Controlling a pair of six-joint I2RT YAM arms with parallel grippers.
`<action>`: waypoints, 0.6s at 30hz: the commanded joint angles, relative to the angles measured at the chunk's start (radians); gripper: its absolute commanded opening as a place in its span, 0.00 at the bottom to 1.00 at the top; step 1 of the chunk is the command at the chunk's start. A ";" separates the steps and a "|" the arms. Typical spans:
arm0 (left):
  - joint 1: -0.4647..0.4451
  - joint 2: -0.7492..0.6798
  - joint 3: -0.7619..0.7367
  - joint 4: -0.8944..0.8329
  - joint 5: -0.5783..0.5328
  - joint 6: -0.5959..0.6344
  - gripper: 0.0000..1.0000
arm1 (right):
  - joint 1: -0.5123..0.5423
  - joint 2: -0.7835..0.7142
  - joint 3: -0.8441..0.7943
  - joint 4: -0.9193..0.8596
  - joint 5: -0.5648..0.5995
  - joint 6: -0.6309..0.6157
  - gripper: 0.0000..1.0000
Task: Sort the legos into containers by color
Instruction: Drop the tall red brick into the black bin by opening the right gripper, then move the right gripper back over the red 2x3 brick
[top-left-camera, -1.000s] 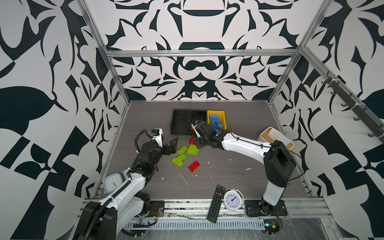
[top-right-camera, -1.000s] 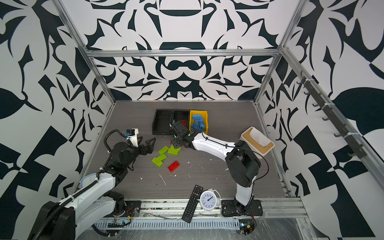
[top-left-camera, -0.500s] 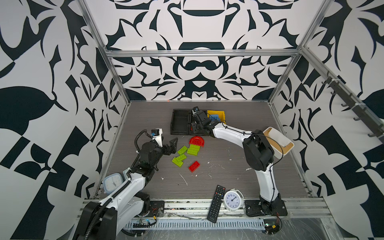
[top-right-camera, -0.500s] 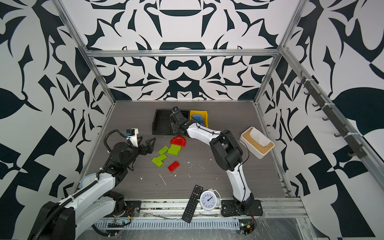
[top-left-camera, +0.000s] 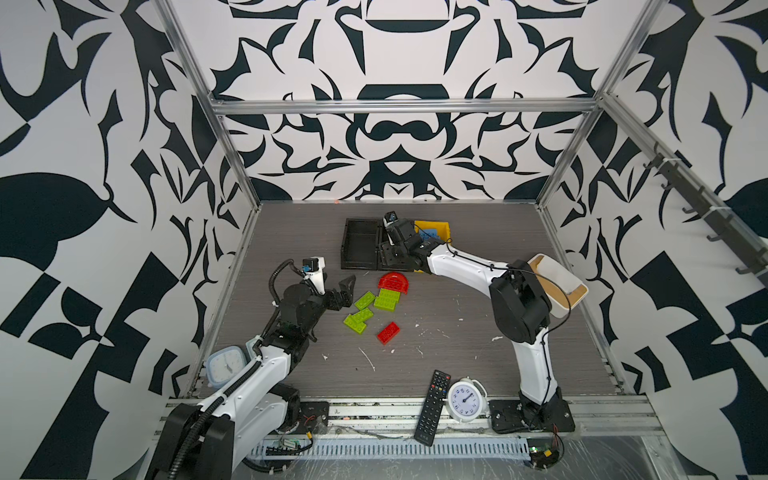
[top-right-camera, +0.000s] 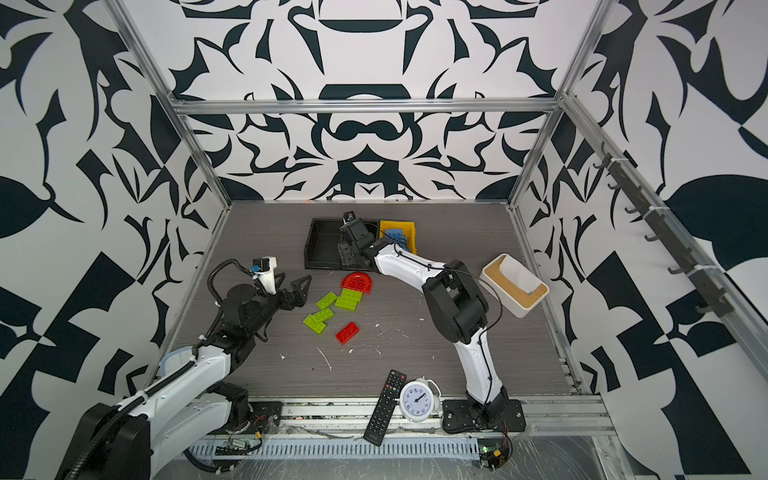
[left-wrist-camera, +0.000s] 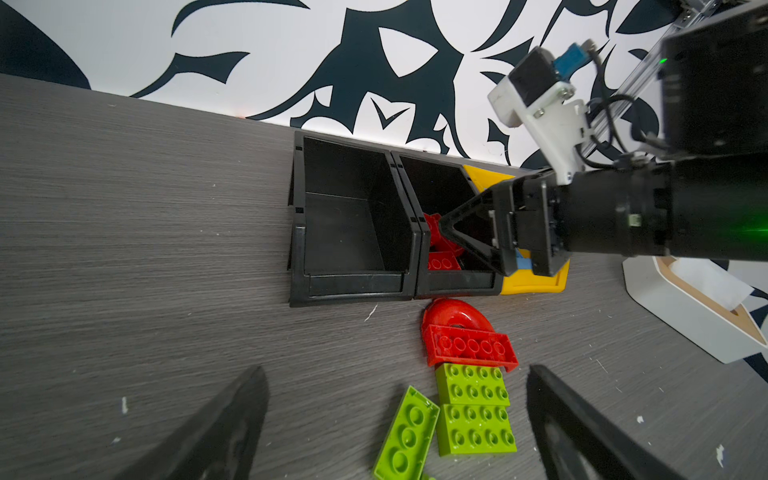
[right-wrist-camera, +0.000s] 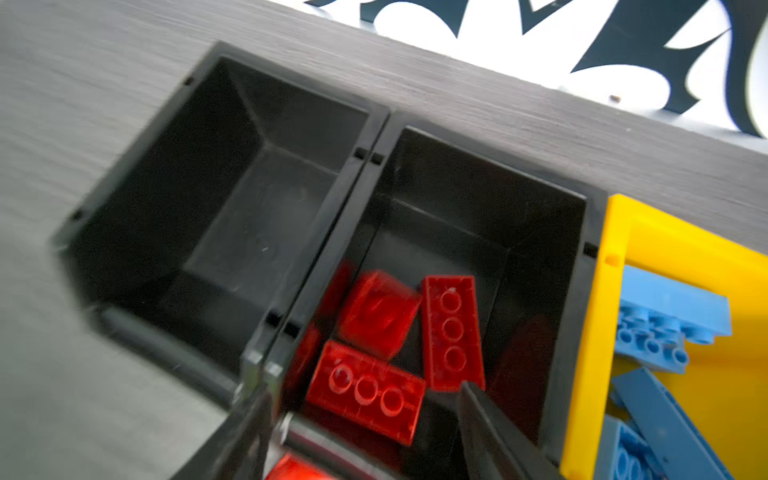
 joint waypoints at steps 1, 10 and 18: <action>0.002 -0.023 0.012 -0.001 -0.014 -0.010 0.99 | 0.054 -0.158 -0.081 -0.081 -0.128 -0.037 0.79; 0.002 -0.054 -0.007 -0.004 -0.079 -0.028 0.99 | 0.224 -0.413 -0.380 -0.187 -0.157 0.041 0.83; 0.002 -0.043 -0.006 -0.006 -0.098 -0.020 1.00 | 0.295 -0.431 -0.488 -0.170 -0.107 0.156 0.84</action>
